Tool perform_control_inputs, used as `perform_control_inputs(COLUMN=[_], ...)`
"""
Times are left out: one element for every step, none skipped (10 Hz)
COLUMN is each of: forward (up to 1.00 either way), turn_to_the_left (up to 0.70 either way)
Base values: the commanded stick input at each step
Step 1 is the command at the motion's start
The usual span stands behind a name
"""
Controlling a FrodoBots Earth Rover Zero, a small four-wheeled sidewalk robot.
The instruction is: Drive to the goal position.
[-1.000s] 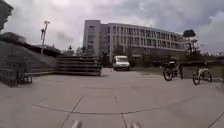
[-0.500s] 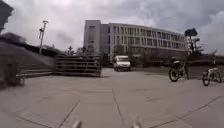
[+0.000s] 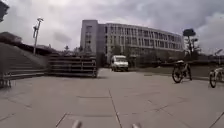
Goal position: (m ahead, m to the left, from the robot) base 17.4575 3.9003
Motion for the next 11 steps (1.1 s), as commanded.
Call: perform_control_inputs(forward=[0.85, 0.85, 0.85, 0.85, 0.85, 0.85, 0.85, 0.85, 0.85, 0.85, 0.85], turn_to_the_left=[0.00, 0.00, 0.00, 0.00, 0.00, 0.00, 0.00, 0.00, 0.00, 0.00, 0.00])
